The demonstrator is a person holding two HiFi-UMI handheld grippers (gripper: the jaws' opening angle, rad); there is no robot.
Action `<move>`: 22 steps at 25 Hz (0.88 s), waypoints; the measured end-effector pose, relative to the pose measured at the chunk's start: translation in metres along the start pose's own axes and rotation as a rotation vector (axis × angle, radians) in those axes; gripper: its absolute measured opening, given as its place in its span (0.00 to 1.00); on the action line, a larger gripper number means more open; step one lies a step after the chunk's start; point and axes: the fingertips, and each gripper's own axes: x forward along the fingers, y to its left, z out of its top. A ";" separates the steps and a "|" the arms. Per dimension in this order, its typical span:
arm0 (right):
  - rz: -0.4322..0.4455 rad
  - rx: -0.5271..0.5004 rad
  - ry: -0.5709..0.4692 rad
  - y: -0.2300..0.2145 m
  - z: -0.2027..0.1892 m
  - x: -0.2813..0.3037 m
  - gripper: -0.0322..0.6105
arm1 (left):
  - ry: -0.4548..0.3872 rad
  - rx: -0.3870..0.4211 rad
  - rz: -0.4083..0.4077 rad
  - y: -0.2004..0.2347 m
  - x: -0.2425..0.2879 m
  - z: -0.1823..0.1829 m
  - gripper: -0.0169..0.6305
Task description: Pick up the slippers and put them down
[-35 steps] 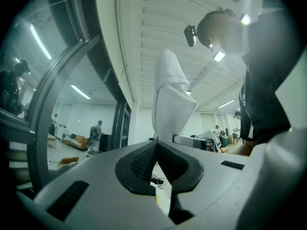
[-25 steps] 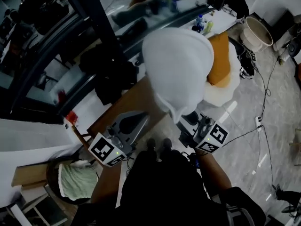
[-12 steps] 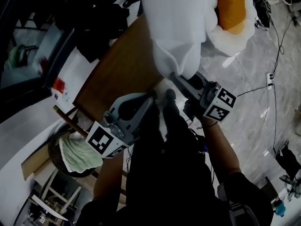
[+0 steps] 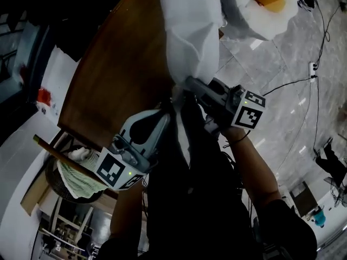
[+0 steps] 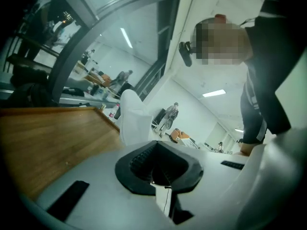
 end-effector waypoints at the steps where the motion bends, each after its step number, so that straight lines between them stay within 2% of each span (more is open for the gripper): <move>1: -0.006 0.028 0.015 -0.007 -0.009 -0.001 0.14 | 0.004 -0.008 -0.002 0.001 0.002 -0.006 0.04; 9: -0.024 0.144 0.174 -0.035 -0.054 0.001 0.14 | 0.016 -0.048 -0.006 0.012 0.011 -0.038 0.04; 18: -0.032 0.172 0.345 -0.034 -0.078 0.006 0.14 | 0.005 -0.067 -0.002 0.013 0.014 -0.044 0.04; 22: -0.043 0.197 0.377 -0.036 -0.090 0.004 0.14 | 0.001 -0.073 0.002 0.015 0.012 -0.047 0.04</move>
